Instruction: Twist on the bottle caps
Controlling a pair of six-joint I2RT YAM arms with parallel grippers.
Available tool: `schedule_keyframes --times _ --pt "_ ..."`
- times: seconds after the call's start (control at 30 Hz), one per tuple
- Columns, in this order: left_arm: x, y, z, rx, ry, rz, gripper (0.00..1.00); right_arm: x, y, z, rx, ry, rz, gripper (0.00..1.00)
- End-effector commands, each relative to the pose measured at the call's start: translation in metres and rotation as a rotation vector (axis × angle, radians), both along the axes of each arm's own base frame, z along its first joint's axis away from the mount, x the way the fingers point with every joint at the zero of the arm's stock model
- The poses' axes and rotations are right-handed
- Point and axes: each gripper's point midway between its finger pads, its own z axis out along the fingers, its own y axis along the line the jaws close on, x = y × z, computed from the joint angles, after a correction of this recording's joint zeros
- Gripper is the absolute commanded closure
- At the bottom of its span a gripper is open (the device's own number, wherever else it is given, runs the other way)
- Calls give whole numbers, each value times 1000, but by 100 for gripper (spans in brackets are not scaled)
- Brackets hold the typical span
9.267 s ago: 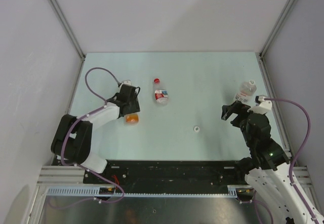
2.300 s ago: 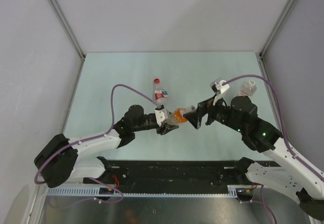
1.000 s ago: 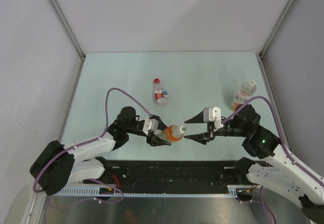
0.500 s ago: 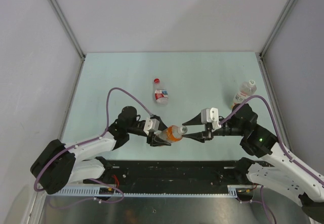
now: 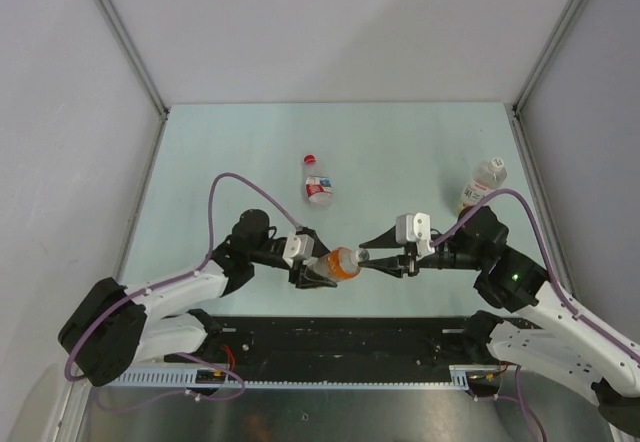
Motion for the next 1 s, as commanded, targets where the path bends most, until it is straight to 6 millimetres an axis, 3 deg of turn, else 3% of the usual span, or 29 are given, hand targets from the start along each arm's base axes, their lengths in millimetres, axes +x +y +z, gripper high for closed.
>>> schedule_keyframes --times 0.0,0.17,0.33,0.4,0.57,0.7,0.87,0.97 --pt "14 -3 37 -79 -107 55 100 6 3 0 2 32 -49 75" --pt "36 3 60 -118 -164 224 100 26 6 -12 -7 200 -206 81" --pt "67 16 83 -157 -245 442 100 56 13 -25 63 548 -466 89" --pt "86 22 88 -155 -267 549 100 71 16 -38 98 716 -597 97" --pt "120 28 96 -134 -292 715 100 107 17 -71 154 898 -900 100" --pt "143 30 91 -93 -287 843 100 128 13 -65 304 957 -1036 100" --pt "151 27 74 -33 -281 896 100 139 17 -47 418 959 -1045 99" --pt "147 26 62 -8 -273 880 100 138 23 -32 416 906 -979 83"
